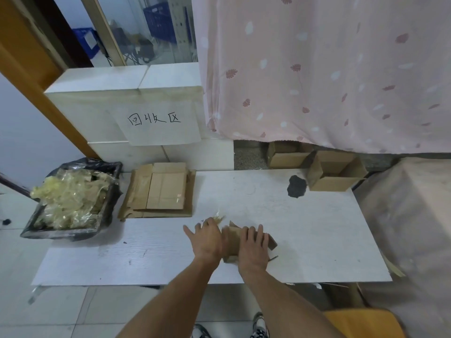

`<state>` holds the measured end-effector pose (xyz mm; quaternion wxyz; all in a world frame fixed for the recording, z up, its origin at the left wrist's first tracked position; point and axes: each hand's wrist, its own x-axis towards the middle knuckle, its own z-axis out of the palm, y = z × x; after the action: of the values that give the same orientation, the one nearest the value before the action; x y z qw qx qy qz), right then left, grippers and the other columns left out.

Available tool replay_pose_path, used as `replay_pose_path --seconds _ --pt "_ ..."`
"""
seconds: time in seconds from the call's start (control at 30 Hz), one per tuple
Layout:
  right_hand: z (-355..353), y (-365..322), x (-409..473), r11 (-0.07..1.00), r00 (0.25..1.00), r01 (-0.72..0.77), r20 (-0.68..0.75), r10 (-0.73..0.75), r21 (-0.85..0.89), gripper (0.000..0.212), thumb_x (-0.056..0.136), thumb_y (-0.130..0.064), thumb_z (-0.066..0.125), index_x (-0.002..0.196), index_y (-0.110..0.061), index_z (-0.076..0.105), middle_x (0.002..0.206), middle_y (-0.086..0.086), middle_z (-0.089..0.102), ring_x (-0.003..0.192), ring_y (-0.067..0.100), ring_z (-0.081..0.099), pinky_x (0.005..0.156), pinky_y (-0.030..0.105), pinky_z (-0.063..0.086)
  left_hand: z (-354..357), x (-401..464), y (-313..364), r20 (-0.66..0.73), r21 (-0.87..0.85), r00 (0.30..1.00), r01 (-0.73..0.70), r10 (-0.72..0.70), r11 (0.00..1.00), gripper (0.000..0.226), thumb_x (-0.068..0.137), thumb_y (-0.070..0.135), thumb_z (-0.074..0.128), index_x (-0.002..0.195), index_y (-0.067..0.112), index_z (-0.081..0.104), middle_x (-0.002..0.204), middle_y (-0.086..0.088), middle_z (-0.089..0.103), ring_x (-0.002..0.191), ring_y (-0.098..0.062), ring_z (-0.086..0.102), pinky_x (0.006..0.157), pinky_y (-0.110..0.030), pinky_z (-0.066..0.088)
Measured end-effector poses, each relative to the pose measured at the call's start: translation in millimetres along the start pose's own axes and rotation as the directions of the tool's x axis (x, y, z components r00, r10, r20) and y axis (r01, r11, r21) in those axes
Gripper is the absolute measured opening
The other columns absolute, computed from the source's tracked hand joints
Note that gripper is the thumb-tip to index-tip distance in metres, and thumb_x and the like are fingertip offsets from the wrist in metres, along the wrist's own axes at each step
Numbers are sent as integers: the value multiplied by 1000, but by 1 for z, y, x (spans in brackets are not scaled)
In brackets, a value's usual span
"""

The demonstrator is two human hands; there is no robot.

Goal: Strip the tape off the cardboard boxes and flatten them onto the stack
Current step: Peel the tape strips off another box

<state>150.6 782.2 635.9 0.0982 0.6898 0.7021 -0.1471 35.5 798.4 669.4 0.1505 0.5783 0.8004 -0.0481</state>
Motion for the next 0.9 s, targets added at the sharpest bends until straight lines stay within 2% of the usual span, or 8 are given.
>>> replay_pose_path --seconds 0.1,0.2,0.37,0.5,0.57,0.7,0.8,0.9 --pt "2 1 1 1000 1000 3 -1 -3 -15 78 94 -21 60 152 -10 10 161 14 13 150 40 -5 122 49 -1 20 -5 1 81 24 995 48 -49 999 79 91 74 29 147 19 35 155 -4 37 145 -31 28 112 -68 3" --pt "3 -1 1 1000 1000 5 -15 -6 -25 74 94 -16 56 151 -10 11 160 15 14 150 40 -4 122 50 0 30 -2 0 148 -24 983 114 -109 993 84 88 78 32 152 25 26 163 -4 18 150 -34 12 111 -70 0" --pt "6 -1 2 999 1000 13 -15 -13 -51 74 93 -12 56 150 -10 10 159 13 16 150 40 -3 121 51 -1 48 -1 -11 261 -280 958 193 -119 940 71 92 55 44 154 33 19 166 -2 7 151 -32 10 115 -68 0" --pt "8 -3 0 995 1000 7 -17 -8 -96 80 89 -10 61 150 -10 9 158 14 16 150 41 -4 121 51 0 57 -1 -19 233 -291 972 60 10 955 80 92 41 60 155 39 11 166 -1 -3 152 -31 3 118 -64 2" --pt "9 -4 -1 993 1000 4 -21 -6 -121 81 89 -8 61 150 -10 8 158 14 15 150 42 -4 121 52 0 59 1 -24 200 -267 978 4 51 964 71 95 40 59 153 43 17 166 0 -2 152 -30 0 118 -64 0" --pt "5 -5 -2 981 1000 3 -4 -4 -192 86 87 -10 65 150 -9 7 156 15 17 149 42 -3 120 51 6 56 7 -30 117 -223 983 -111 140 968 45 98 42 55 141 44 43 166 2 9 153 -27 0 117 -63 -7" --pt "4 -7 -2 975 1000 -12 20 17 -222 91 85 -11 67 150 -9 4 155 14 16 149 41 -3 119 52 9 53 8 -32 67 -135 984 -154 164 979 26 101 36 51 125 42 59 164 4 20 153 -29 3 113 -67 -11" --pt "4 -9 -1 970 999 -31 26 39 -242 93 84 -10 68 150 -10 2 155 12 13 149 41 -5 119 54 9 47 4 -30 85 0 983 -162 162 987 21 100 31 52 111 40 67 162 7 26 152 -34 3 106 -74 -17"
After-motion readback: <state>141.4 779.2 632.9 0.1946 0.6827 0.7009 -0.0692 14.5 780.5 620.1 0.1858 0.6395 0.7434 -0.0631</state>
